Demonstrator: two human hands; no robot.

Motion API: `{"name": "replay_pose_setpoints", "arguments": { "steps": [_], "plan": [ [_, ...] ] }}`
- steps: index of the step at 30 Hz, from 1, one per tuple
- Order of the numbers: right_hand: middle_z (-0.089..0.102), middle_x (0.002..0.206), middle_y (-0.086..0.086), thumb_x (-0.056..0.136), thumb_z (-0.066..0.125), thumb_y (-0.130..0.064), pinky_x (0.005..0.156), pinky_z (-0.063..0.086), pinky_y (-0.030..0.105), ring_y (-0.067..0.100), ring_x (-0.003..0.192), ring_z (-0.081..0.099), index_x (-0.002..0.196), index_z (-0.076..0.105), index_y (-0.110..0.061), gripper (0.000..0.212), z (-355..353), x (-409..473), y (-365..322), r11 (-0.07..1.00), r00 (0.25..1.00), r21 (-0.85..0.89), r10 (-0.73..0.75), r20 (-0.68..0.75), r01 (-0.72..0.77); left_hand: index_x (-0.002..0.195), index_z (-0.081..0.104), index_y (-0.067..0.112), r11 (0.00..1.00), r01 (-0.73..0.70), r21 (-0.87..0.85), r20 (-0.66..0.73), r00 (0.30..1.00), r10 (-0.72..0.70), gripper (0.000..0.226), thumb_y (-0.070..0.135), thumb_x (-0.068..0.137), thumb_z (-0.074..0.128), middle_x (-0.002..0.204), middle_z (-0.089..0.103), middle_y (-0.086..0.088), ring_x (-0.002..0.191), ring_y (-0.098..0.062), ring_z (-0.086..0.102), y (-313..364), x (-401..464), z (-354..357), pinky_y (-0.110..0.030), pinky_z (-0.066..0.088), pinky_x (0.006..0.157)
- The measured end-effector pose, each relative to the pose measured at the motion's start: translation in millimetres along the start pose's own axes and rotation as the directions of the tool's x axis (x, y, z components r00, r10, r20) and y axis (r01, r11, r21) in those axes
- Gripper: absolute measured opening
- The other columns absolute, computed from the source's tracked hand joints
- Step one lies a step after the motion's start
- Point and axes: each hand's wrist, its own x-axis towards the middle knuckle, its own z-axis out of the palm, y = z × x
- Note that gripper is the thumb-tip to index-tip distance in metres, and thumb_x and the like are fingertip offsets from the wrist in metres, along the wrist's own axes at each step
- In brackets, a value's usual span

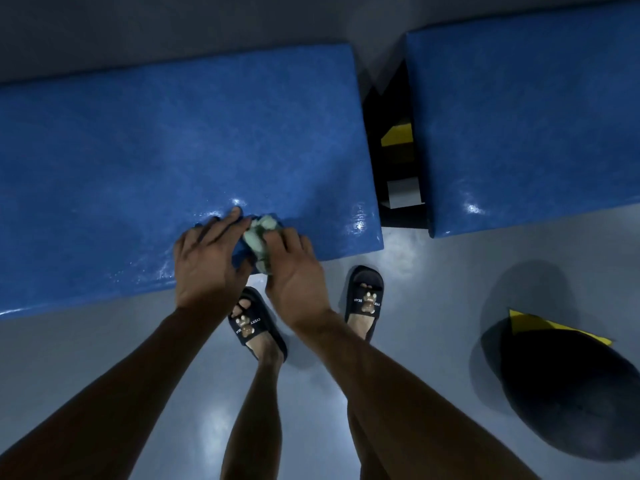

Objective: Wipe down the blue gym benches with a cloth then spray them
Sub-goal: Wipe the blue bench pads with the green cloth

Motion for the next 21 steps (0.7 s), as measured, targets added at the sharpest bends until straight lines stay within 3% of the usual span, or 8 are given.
{"name": "replay_pose_setpoints", "arguments": {
  "steps": [3, 4, 7, 9, 11, 16, 19, 21],
  "plan": [
    [0.050, 0.123, 0.011, 0.062, 0.085, -0.013, 0.073, 0.055, 0.042, 0.031, 0.104, 0.050, 0.132, 0.050, -0.013, 0.078, -23.3, 5.5, 24.8, 0.992, 0.986, -0.102, -0.060, 0.158, 0.076, 0.140, 0.049, 0.030, 0.999, -0.032, 0.030, 0.004, 0.999, 0.032, 0.067, 0.029, 0.079, 0.074, 0.150, 0.045, 0.007, 0.125, -0.032, 0.045, -3.6, -0.6, -3.6, -0.047, 0.031, 0.105],
    [0.049, 0.121, 0.011, 0.058, 0.087, -0.016, 0.072, 0.055, 0.042, 0.032, 0.102, 0.050, 0.128, 0.051, -0.014, 0.079, -37.5, 6.0, 42.7, 0.987, 0.987, -0.145, -0.049, 0.152, 0.071, 0.141, 0.048, 0.031, 0.999, -0.042, 0.033, 0.003, 0.999, 0.042, 0.068, 0.029, 0.079, 0.074, 0.150, 0.044, 0.008, 0.125, -0.032, 0.045, -3.9, -0.9, -4.6, -0.047, 0.031, 0.105],
    [0.049, 0.111, 0.016, 0.077, 0.060, -0.014, 0.072, 0.051, 0.046, 0.038, 0.094, 0.052, 0.112, 0.050, -0.010, 0.037, -80.7, 8.9, 103.9, 0.972, 0.988, -0.191, 0.118, -0.099, -0.135, 0.141, 0.046, 0.031, 0.997, -0.069, 0.035, -0.003, 0.998, 0.069, 0.068, 0.029, 0.079, 0.074, 0.150, 0.044, 0.008, 0.124, -0.032, 0.045, -4.5, -1.4, -5.6, -0.049, 0.032, 0.105],
    [0.049, 0.109, 0.018, 0.077, 0.050, -0.006, 0.070, 0.045, 0.041, 0.042, 0.091, 0.053, 0.108, 0.049, -0.007, 0.030, -93.9, 8.9, 124.8, 0.919, 0.913, -0.137, 0.330, -0.241, -0.369, 0.141, 0.047, 0.030, 0.996, -0.076, 0.036, -0.012, 0.997, 0.077, 0.067, 0.029, 0.080, 0.074, 0.150, 0.044, 0.008, 0.125, -0.032, 0.045, -6.4, -2.7, -4.5, -0.050, 0.033, 0.105],
    [0.049, 0.112, 0.018, 0.078, 0.049, 0.001, 0.071, 0.041, 0.039, 0.041, 0.092, 0.054, 0.111, 0.049, -0.004, 0.033, -85.5, 8.9, 116.9, 0.868, 0.847, -0.099, 0.440, -0.299, -0.486, 0.142, 0.046, 0.029, 0.996, -0.086, 0.023, -0.009, 0.996, 0.087, 0.066, 0.030, 0.082, 0.072, 0.151, 0.043, 0.008, 0.126, -0.031, 0.045, -7.7, -4.2, -4.7, -0.049, 0.032, 0.106],
    [0.048, 0.120, 0.014, 0.084, 0.056, -0.002, 0.081, 0.045, 0.037, 0.029, 0.101, 0.049, 0.126, 0.045, -0.006, 0.044, -33.8, 2.0, 63.8, 0.858, 0.794, -0.010, 0.471, -0.384, -0.513, 0.147, 0.039, 0.029, 0.992, -0.123, -0.029, 0.012, 0.992, 0.123, 0.070, 0.030, 0.084, 0.070, 0.153, 0.040, 0.008, 0.129, -0.026, 0.043, -18.5, -3.3, -10.6, -0.043, 0.030, 0.107],
    [0.050, 0.122, 0.013, 0.082, 0.058, 0.002, 0.083, 0.049, 0.038, 0.028, 0.103, 0.051, 0.129, 0.045, -0.010, 0.050, -19.3, -6.3, 46.2, 0.925, 0.881, -0.060, 0.335, -0.334, -0.375, 0.148, 0.038, 0.024, 0.986, -0.147, -0.080, 0.002, 0.989, 0.147, 0.072, 0.023, 0.084, 0.071, 0.155, 0.036, 0.007, 0.131, -0.025, 0.041, -28.4, -2.0, -17.0, -0.042, 0.031, 0.108],
    [0.053, 0.117, 0.014, 0.082, 0.053, 0.004, 0.075, 0.052, 0.040, 0.029, 0.096, 0.053, 0.126, 0.049, -0.010, 0.046, -5.8, -12.4, 25.6, 0.970, 0.951, -0.114, 0.183, -0.251, -0.216, 0.149, 0.037, 0.023, 0.987, -0.147, -0.058, 0.001, 0.989, 0.147, 0.075, 0.023, 0.083, 0.072, 0.156, 0.033, 0.006, 0.131, -0.026, 0.038, -34.6, -0.5, -20.6, -0.044, 0.033, 0.106]
  ]
}}
